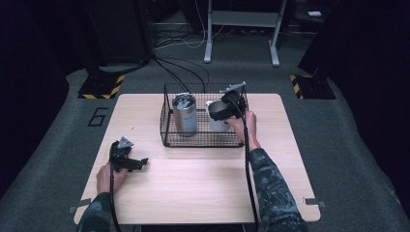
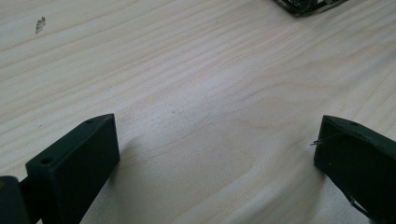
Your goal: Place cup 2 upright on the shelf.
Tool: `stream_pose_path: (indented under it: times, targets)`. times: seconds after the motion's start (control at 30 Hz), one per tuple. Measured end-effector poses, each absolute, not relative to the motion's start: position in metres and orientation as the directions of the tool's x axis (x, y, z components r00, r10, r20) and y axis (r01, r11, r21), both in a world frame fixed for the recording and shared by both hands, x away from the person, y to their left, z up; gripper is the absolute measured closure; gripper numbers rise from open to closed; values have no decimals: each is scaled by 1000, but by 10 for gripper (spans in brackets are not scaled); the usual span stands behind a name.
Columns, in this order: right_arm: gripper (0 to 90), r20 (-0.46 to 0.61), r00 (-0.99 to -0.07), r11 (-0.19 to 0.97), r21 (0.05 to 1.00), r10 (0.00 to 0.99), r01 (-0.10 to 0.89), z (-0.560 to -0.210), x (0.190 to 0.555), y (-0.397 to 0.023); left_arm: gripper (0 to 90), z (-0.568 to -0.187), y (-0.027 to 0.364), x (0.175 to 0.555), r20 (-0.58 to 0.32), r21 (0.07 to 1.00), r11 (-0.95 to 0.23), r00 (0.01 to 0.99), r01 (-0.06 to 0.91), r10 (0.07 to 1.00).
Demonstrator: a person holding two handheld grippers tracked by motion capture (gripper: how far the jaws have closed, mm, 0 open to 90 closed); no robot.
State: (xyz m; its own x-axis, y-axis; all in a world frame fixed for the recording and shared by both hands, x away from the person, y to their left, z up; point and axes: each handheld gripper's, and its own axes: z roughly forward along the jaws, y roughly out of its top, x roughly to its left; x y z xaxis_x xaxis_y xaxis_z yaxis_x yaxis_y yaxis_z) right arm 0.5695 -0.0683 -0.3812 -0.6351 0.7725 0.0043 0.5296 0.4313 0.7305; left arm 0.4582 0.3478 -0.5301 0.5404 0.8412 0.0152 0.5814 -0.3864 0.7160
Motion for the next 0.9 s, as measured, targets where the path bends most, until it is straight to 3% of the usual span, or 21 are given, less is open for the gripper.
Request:
stream_pose_path:
  times: [0.9]
  targets:
    - [57,20,-628,438,699,778,565,-400,575,-65,0,-530,348,458,15,717,-386,540,581,842]
